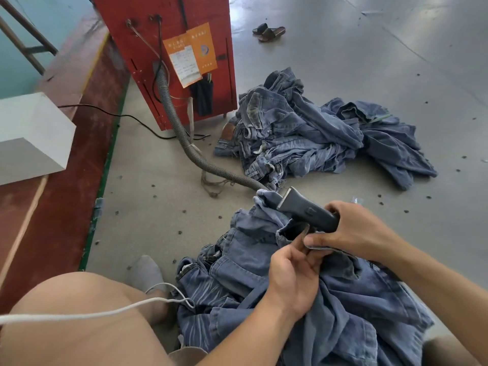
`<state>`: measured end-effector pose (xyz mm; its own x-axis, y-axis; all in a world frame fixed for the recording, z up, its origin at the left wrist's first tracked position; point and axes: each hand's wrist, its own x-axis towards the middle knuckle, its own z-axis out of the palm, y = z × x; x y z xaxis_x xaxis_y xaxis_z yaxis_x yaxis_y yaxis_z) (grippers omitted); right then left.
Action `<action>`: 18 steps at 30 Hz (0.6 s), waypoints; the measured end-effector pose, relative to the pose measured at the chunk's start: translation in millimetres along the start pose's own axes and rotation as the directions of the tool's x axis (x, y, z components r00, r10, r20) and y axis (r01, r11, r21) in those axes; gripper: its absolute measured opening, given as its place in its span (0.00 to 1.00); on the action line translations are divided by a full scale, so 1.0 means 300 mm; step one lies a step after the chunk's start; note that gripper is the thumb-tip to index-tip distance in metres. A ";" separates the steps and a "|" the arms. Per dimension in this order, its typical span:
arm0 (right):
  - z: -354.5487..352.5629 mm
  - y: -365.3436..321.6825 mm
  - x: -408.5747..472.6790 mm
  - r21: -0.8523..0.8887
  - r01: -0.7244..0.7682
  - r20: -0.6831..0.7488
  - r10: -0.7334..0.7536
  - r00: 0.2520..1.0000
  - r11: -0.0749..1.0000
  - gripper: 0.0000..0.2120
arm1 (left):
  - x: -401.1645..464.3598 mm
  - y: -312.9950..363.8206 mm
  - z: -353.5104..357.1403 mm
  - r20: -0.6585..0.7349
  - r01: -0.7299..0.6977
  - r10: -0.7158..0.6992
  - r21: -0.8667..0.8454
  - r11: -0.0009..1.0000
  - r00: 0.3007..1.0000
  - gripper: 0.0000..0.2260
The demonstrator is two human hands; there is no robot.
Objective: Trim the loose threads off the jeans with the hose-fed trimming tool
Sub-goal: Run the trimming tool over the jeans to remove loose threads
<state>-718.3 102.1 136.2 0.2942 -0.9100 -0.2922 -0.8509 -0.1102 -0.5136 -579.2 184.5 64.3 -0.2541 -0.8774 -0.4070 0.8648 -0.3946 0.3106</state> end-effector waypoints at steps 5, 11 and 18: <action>0.003 0.016 -0.015 0.030 -0.017 0.098 0.014 0.995 0.999 0.21 | 0.017 0.039 0.000 -0.004 0.015 -0.014 0.252 0.968 1.000 0.28; 0.027 0.021 -0.001 0.077 -0.020 0.023 0.019 1.000 0.997 0.17 | 0.026 0.012 -0.011 -0.278 -0.244 0.687 0.793 0.559 0.672 0.10; -0.034 0.038 -0.004 0.207 -0.064 -0.026 0.071 0.997 0.976 0.15 | 0.128 0.157 -0.153 -0.607 0.127 0.395 0.638 0.759 0.690 0.29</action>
<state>-732.7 97.9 138.9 0.2215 -0.9258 -0.3064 -0.7595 0.0333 -0.6497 -528.5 144.6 23.9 0.4290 -0.5953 -0.6794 0.3476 -0.5854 0.7325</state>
